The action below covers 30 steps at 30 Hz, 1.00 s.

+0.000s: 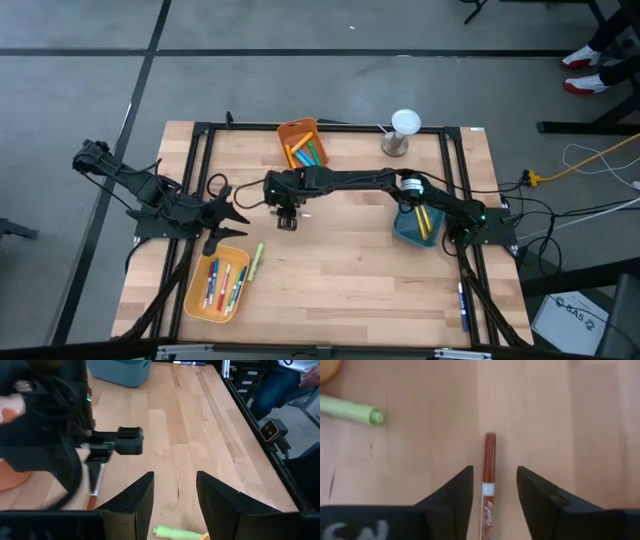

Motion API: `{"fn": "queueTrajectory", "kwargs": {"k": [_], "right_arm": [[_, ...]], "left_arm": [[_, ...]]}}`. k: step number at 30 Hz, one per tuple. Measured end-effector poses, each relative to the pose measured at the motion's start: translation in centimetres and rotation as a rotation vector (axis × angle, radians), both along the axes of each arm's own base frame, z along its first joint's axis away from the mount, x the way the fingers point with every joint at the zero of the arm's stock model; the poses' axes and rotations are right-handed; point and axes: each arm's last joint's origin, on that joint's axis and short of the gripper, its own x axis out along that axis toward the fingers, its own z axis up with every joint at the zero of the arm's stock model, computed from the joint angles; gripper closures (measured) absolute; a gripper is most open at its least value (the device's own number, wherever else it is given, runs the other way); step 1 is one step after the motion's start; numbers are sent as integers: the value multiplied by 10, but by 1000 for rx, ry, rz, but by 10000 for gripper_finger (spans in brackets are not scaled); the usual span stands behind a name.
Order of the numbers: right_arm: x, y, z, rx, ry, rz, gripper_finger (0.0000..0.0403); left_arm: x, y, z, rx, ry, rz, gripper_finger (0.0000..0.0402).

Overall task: Pick & Place Markers
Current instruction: Put the brown marker pen into the yellow bin

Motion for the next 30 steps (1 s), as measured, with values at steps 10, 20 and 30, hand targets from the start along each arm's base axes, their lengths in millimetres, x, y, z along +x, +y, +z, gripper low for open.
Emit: {"fn": "queueTrajectory", "kwargs": {"k": [10, 20, 30], "right_arm": [[2, 23, -26, 24, 88, -22, 158], [5, 35, -64, -17, 183, -5, 168], [6, 35, -67, -17, 181, -11, 221]], "left_arm": [[0, 0, 0, 17, 2, -9, 258], [0, 0, -1, 28, 7, -12, 258], [0, 0, -1, 31, 4, -5, 258]]}}
